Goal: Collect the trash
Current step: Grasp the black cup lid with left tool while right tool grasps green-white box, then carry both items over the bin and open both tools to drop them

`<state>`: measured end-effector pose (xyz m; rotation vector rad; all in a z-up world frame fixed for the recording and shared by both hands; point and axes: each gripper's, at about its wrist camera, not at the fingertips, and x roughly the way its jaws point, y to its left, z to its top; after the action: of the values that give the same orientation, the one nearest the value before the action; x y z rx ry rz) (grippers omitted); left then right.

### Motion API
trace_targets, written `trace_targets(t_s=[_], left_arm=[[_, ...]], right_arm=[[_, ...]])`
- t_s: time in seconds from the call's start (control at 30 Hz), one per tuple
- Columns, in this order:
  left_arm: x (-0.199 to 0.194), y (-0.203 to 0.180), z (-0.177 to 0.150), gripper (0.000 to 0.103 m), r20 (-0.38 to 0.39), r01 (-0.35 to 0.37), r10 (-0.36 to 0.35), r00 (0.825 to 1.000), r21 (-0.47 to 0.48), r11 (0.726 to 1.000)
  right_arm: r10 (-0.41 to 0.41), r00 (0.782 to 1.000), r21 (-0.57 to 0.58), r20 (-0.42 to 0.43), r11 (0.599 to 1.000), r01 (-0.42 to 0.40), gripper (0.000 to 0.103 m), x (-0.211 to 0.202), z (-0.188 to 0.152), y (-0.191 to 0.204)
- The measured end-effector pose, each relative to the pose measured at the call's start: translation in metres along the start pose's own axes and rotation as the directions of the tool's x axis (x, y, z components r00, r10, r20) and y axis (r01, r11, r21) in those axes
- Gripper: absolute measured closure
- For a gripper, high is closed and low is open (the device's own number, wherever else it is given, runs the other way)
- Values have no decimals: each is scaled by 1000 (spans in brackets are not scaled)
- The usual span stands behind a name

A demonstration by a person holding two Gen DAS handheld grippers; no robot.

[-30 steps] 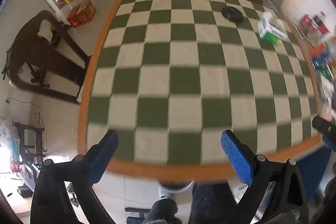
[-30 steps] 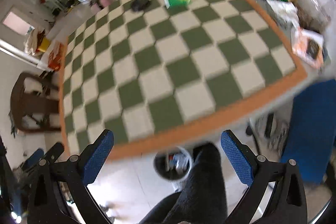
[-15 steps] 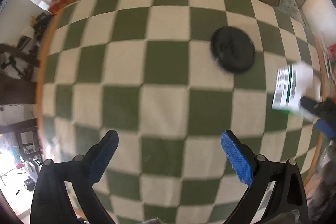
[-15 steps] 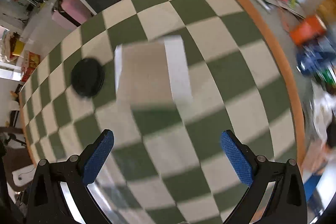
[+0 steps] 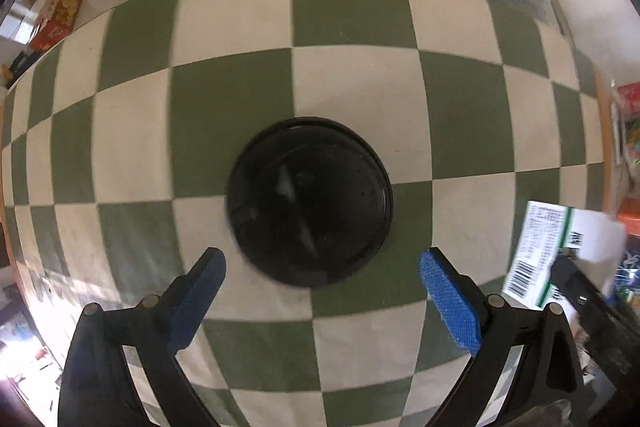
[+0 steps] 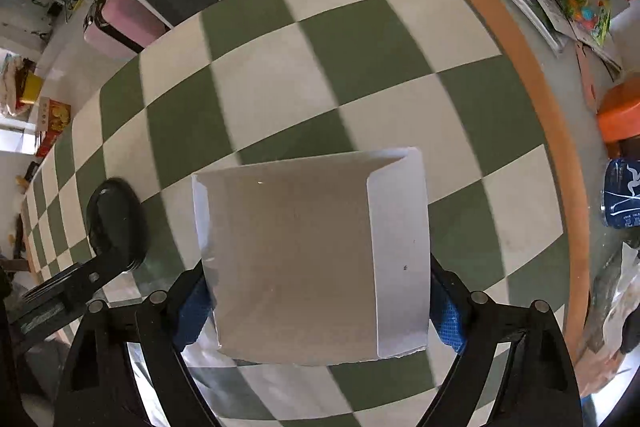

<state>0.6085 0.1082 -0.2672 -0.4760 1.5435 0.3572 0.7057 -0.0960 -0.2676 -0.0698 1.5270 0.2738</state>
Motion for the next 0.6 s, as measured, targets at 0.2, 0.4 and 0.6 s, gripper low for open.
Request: trace_targets(t_s=[0.2, 0.4, 0.6], left_arm=[[-2, 4, 0, 21, 63, -15, 16, 998, -21, 1000], [-14, 15, -41, 21, 95, -44, 45, 994, -10, 999], [-26, 29, -133, 21, 85, -50, 50, 995, -11, 999]], right_arm=[[-8, 1000, -25, -8, 1000, 8, 12, 1, 11, -2], [-15, 1000, -82, -9, 997, 15, 14, 2, 2, 2], [19, 997, -199, -79, 979, -34, 15, -1, -47, 13]])
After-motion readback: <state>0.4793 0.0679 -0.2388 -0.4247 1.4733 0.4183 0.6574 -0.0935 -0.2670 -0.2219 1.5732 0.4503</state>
